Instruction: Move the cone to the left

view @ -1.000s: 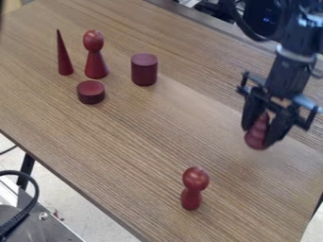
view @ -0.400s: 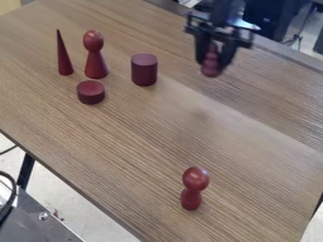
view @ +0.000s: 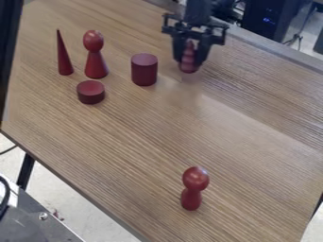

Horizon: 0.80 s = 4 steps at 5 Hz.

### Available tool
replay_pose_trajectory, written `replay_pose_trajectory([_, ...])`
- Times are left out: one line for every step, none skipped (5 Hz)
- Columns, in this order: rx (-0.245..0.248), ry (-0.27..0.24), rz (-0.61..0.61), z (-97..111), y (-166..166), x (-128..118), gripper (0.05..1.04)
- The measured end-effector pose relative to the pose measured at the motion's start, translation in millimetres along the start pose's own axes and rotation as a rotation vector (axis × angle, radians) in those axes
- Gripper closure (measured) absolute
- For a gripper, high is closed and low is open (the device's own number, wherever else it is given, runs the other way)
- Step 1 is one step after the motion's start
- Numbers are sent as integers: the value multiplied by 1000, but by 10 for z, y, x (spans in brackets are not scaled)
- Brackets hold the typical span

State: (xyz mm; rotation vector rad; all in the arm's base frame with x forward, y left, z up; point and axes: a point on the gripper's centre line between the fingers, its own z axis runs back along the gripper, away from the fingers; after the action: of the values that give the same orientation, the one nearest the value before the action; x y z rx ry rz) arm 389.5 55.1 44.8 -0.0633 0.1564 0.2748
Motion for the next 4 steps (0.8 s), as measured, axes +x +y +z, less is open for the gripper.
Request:
replay_pose_trajectory([-1, 12, 23, -61, 54, 42, 582])
replay_pose_trajectory([24, -14, 61, -100, 88, 98, 582])
replay_pose_trajectory([25, -24, 79, -116, 91, 128, 582])
replay_pose_trajectory([25, -33, 108, -134, 55, 131, 539])
